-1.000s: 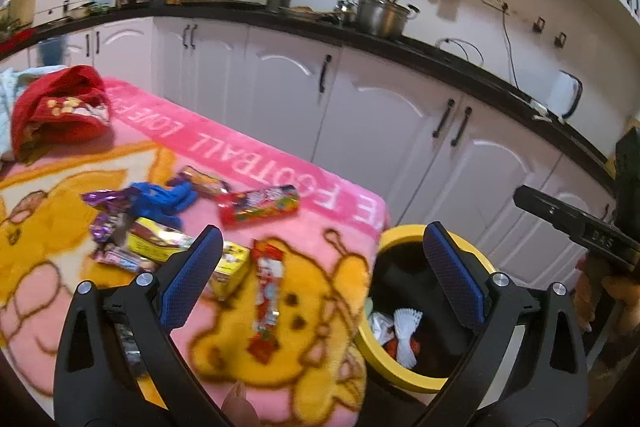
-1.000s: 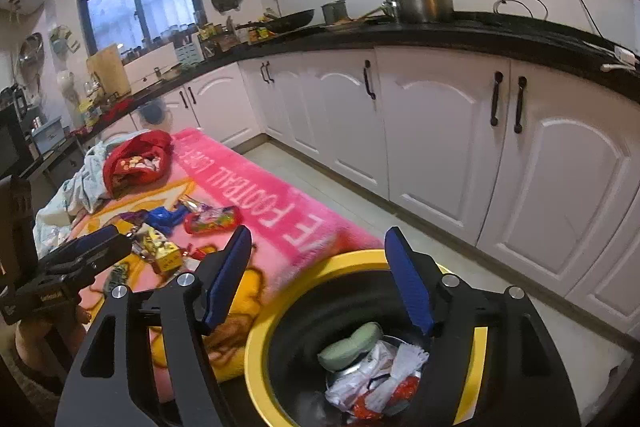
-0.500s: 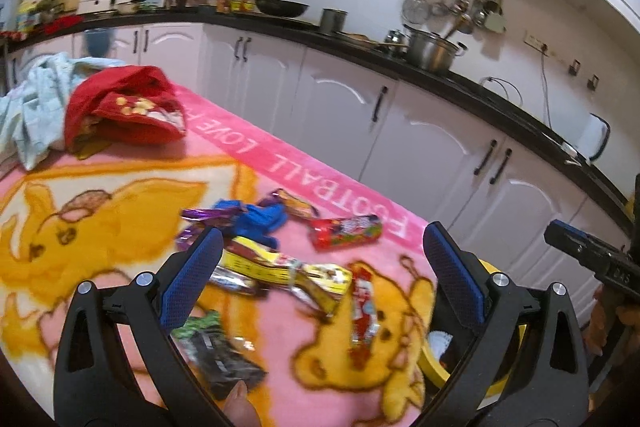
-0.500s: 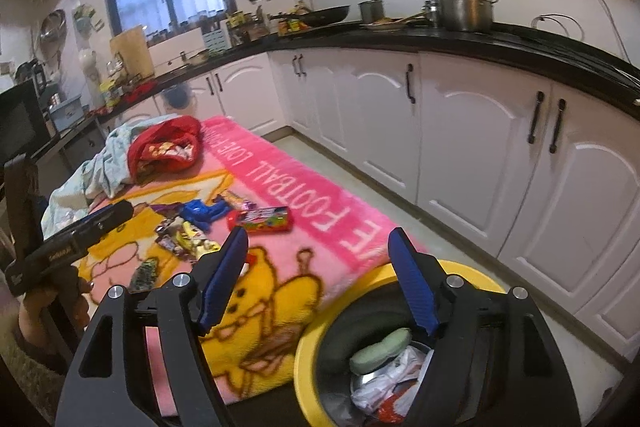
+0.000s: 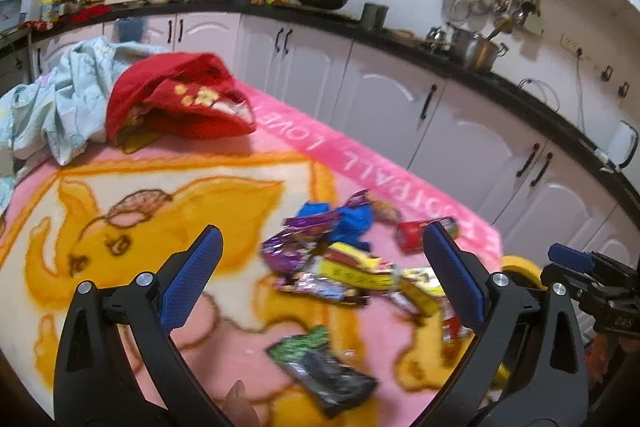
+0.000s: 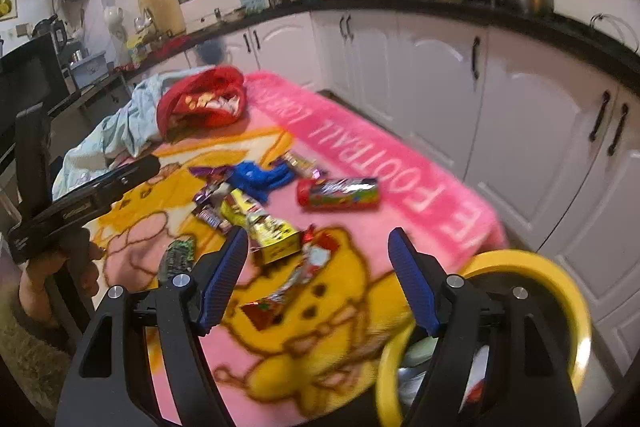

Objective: Collect trash
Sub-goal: 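Move both tools back over the candy wrappers on the blanket, then grasp the purple wrapper with the left tool while the right tool grasps the red snack wrapper, then carry both wrappers over the yellow bin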

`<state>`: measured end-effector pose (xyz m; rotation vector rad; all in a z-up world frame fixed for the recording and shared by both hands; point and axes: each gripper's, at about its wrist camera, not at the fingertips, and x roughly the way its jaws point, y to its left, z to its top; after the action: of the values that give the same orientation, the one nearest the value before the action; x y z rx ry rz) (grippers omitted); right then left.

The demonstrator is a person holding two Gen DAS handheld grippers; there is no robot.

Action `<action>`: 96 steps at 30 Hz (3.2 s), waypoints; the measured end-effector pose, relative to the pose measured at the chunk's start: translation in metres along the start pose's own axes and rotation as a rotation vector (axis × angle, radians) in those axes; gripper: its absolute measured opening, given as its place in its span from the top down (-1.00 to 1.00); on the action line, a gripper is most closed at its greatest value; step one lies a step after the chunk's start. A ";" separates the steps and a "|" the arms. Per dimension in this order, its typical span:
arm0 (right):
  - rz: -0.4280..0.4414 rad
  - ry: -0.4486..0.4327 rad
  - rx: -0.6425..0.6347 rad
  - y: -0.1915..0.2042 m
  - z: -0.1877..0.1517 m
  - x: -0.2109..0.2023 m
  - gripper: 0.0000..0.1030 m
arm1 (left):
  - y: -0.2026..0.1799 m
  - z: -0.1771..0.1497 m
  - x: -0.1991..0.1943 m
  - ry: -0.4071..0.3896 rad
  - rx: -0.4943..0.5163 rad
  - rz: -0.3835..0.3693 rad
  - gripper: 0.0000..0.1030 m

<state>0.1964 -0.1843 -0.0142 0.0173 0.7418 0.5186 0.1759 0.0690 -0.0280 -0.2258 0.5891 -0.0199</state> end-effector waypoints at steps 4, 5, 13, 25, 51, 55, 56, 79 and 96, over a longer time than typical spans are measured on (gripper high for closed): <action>0.010 0.050 0.006 0.009 -0.003 0.025 -0.35 | 0.014 -0.002 0.016 0.055 0.005 -0.003 -0.69; 0.009 0.060 0.009 0.010 -0.005 0.030 -0.35 | 0.017 -0.003 0.020 0.066 0.005 -0.009 -0.58; 0.015 0.159 0.058 0.014 -0.017 0.068 -0.21 | 0.023 -0.004 0.051 0.140 0.037 -0.040 -0.29; -0.027 0.260 0.046 0.013 -0.037 0.089 0.44 | 0.013 0.008 0.079 0.189 0.119 -0.062 0.06; -0.005 0.205 0.021 0.011 -0.031 0.064 0.77 | 0.017 0.005 0.052 0.141 0.090 -0.062 0.49; 0.004 0.185 0.019 0.011 -0.027 0.054 0.77 | 0.011 0.008 0.036 0.109 0.084 -0.070 0.49; 0.006 0.178 0.016 0.010 -0.025 0.050 0.77 | 0.009 0.008 0.033 0.104 0.083 -0.072 0.49; -0.021 0.013 0.038 -0.033 -0.006 -0.042 0.77 | -0.086 0.007 -0.016 0.023 0.168 -0.209 0.49; -0.090 -0.066 0.137 -0.098 -0.014 -0.094 0.77 | -0.161 -0.010 -0.018 0.032 0.256 -0.313 0.49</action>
<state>0.1722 -0.3152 0.0164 0.1280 0.7089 0.3791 0.1624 -0.0881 0.0090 -0.0670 0.5724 -0.3995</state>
